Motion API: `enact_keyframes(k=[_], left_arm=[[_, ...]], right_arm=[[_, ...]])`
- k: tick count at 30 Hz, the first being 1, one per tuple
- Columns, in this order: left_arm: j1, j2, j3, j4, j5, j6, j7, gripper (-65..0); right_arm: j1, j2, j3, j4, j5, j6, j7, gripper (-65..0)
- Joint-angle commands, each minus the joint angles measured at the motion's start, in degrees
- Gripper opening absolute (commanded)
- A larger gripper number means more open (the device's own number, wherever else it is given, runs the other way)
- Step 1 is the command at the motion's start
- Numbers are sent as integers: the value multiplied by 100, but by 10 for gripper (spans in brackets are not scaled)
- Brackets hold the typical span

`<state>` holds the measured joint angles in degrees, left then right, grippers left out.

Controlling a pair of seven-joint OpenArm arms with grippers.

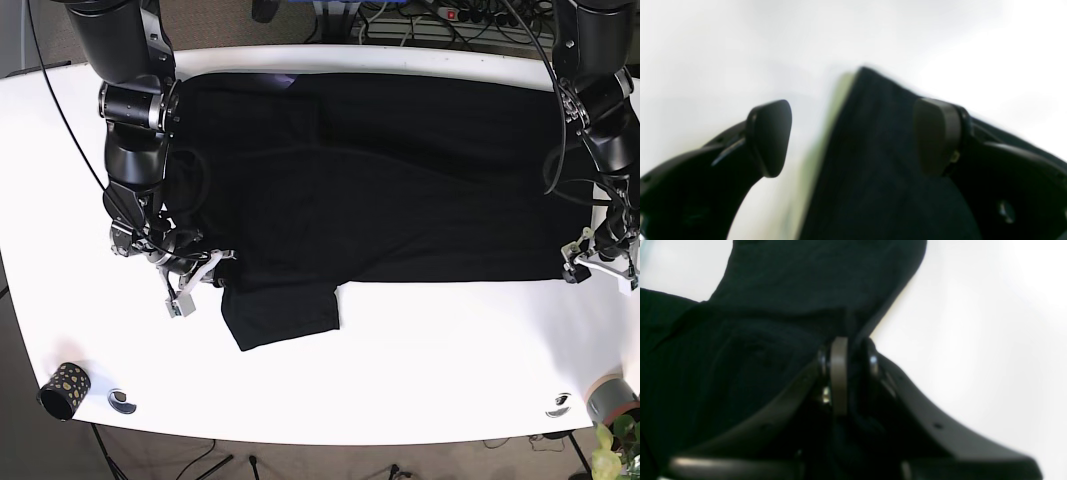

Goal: Fold the T-shirt properly
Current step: 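Fold the shirt's hem half over with both grippers into a strip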

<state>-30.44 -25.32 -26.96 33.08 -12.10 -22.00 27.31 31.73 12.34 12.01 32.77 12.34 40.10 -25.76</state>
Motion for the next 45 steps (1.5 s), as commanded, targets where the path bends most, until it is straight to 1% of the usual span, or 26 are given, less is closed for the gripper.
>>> enact_keyframes(k=[1,4,11,13,15,20,21,22,23,24,25,28,30,33,37,39,45], left_arm=[[-222,-127,107,-165,-25,-134,-107,-121],[-266,-127,107,-350,-52,-222,-107,-121],[-231,-92,116,-385,-25,-328,-98,-126],[-231,-83,116,-385,-25,-328,-98,-144],[-231,-83,116,-385,-25,-328,-98,-211],[-231,-66,116,-350,-25,-328,-116,-481],[-231,-31,116,-341,-25,-328,-124,-518],[-231,22,116,-341,-25,-328,-151,-576],[-231,57,116,-341,-25,-328,-221,-621],[-222,66,116,-341,-25,-328,-274,-640],[-222,66,116,-341,-25,-328,-327,-650],[-222,66,116,-306,-61,-389,-362,-650],[-222,66,107,-95,-61,-609,-353,-650],[-3,84,81,433,-69,-943,-335,-650],[270,154,81,1092,-122,-1048,-335,-650],[463,189,81,1400,-315,-1048,-309,-650],[956,189,81,2358,-957,-1048,87,-650]], right_arm=[[111,28,-10,32,-87,-10,-163,-591],[111,28,17,32,-60,-10,-163,-591],[111,45,25,32,-51,-10,-163,-591],[111,54,25,68,-51,-10,-163,-591],[102,45,25,226,-51,-10,-180,-591],[67,28,17,569,-87,-10,-207,-591],[67,28,17,577,-95,-10,-207,-591],[67,28,17,586,-95,-10,-207,-593],[67,28,8,586,-95,-10,-207,-593],[67,28,8,586,-95,-10,-207,-593],[67,28,-1,586,-95,-10,-207,-593],[85,28,-1,595,-60,-10,-215,-593],[85,63,-1,648,-51,-10,-233,-595],[58,72,17,1087,-51,-10,-505,-595],[-206,72,25,1896,-51,-10,-892,-595],[-346,72,25,2388,-60,-10,-1059,-595],[-786,72,25,3646,-87,-10,-1596,-595]])
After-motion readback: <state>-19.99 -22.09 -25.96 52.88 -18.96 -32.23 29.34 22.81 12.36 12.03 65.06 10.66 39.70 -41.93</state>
